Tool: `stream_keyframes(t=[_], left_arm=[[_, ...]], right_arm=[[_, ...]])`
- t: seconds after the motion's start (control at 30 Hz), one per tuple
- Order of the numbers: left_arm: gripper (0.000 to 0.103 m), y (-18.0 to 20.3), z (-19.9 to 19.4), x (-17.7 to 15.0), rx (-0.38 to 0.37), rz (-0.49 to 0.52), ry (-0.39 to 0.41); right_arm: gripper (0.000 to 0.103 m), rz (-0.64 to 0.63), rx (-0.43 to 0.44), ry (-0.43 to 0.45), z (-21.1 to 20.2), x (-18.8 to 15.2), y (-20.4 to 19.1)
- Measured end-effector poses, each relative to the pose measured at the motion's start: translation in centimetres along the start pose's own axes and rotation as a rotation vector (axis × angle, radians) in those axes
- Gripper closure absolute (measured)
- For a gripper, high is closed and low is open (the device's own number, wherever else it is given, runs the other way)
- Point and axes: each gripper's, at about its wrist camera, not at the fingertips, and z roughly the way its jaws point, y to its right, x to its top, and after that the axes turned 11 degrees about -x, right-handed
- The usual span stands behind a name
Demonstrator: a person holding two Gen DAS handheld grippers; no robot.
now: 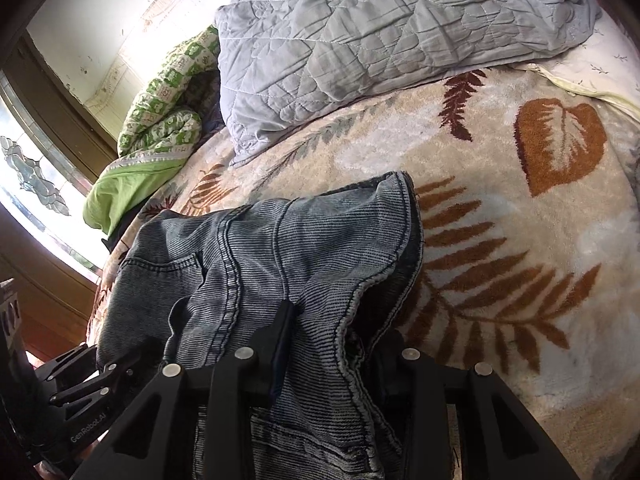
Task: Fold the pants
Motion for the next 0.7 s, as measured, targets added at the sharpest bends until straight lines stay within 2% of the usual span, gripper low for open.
stream_keyframes(t=[0.07, 0.13, 0.2, 0.3, 0.47, 0.63, 0.67, 0.7], left_arm=[[0.067, -0.4, 0.1, 0.0, -0.006, -0.009, -0.005], [0.063, -1.2, 0.2, 0.1, -0.025, -0.043, -0.017], [0.056, -2.2, 0.2, 0.2, -0.053, -0.085, -0.029], [0.053, -3.4, -0.5, 0.4, -0.081, -0.127, -0.028], [0.053, -4.6, -2.8, 1.2, -0.05, -0.149, 0.035], [0.05, -5.5, -4.4, 2.2, -0.05, -0.165, 0.104], [0.05, -5.5, -4.5, 2.3, -0.055, -0.169, 0.11], [0.05, -5.5, -4.3, 2.6, -0.064, -0.171, 0.115]], right_arm=[[0.066, 0.007, 0.004, -0.013, 0.4, 0.1, 0.2], [0.061, 0.016, 0.007, -0.028, 0.7, 0.2, 0.5], [0.039, 0.043, -0.001, -0.049, 0.9, 0.4, 1.1], [0.039, 0.092, 0.036, -0.086, 0.6, 0.5, 2.1], [0.039, 0.115, 0.043, -0.04, -2.5, 1.1, 2.8], [0.039, 0.143, 0.109, 0.131, -6.6, 1.8, 3.4], [0.047, 0.129, 0.121, 0.159, -7.1, 1.9, 3.0], [0.067, 0.108, 0.119, 0.187, -7.4, 2.0, 2.5]])
